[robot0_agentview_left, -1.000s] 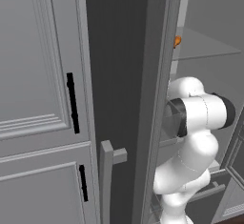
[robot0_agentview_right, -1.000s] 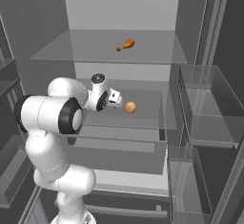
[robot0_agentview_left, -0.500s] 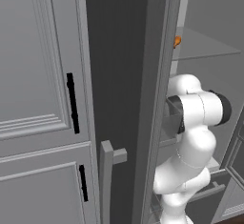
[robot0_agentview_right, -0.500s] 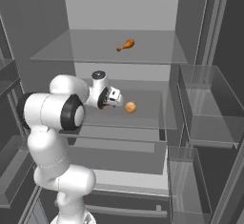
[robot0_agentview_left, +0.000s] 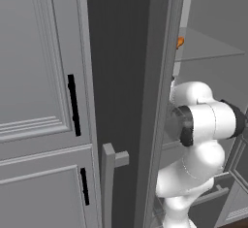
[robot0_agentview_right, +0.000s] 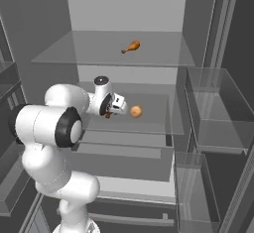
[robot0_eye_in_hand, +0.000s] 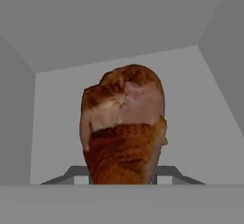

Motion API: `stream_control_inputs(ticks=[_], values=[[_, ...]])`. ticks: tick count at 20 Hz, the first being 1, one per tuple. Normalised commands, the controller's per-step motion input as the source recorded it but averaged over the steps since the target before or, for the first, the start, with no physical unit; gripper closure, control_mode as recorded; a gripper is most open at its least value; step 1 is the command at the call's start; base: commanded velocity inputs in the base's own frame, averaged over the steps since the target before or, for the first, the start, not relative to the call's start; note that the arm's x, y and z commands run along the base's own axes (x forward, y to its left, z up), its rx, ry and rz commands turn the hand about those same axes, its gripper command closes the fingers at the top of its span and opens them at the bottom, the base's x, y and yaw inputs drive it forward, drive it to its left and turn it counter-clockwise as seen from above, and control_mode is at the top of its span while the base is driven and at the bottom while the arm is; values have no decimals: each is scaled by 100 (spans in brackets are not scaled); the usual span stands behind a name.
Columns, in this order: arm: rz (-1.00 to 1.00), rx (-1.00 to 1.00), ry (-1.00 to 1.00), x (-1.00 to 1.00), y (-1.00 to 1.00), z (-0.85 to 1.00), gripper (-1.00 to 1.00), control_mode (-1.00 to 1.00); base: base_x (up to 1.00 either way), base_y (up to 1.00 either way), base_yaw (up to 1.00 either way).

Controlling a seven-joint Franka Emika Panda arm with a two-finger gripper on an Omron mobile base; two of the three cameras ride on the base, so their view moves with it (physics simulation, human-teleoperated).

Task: Place one squash and one chicken drumstick in each tupperware on the nearby counter, to pack two identical lunches.

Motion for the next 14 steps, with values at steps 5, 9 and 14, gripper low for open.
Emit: stream_control_inputs(ticks=[5,9,14], values=[[-2,0,-4,-100,-4,13,100,-100,0,0,0],[0,0,0,-100,-6,84,100,-100,0,0,0],[0,0,5,-100,0,100,100,-100,0,0,0]])
